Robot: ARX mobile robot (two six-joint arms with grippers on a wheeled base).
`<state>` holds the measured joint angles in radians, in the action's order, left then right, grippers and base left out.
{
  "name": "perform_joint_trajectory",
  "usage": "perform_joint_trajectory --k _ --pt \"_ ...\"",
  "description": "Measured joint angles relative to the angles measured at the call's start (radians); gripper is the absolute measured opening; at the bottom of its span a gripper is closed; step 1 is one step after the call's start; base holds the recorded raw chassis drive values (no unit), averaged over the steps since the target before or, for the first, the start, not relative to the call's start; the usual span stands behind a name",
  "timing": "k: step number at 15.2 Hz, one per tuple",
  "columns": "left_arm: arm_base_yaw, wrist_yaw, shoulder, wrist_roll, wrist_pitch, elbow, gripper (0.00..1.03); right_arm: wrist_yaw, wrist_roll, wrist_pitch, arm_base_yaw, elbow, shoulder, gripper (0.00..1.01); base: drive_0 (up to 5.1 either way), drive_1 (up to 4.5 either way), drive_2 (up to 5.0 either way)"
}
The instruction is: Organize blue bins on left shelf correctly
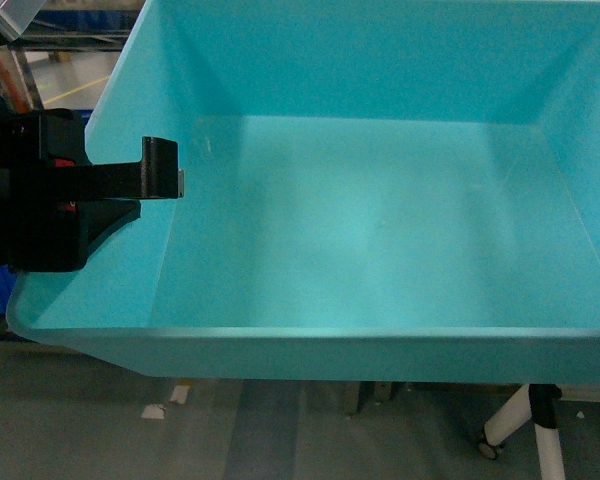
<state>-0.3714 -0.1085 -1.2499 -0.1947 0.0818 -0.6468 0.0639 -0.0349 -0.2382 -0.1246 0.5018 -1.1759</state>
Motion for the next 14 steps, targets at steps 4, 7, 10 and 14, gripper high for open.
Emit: perform_joint_trajectory --k 4,7,10,14 --pt "0.0 0.0 0.0 0.0 0.0 0.0 0.02 0.0 0.0 0.0 0.0 0.0 0.0 0.02 -5.0 2.35 2.4" --pt "0.0 0.0 0.0 0.0 -0.001 0.0 0.02 0.0 0.0 0.0 0.0 0.0 0.0 0.02 -5.0 2.34 2.3" --pt "0.0 0.0 0.0 0.0 0.0 0.0 0.02 0.0 0.0 0.002 0.0 0.0 0.0 0.02 -4.9 2.47 2.5" --pt "0.0 0.0 0.0 0.0 0.003 -0.002 0.02 0.0 0.0 -0.001 0.0 0.0 0.0 0.02 -2.5 1.42 1.0"
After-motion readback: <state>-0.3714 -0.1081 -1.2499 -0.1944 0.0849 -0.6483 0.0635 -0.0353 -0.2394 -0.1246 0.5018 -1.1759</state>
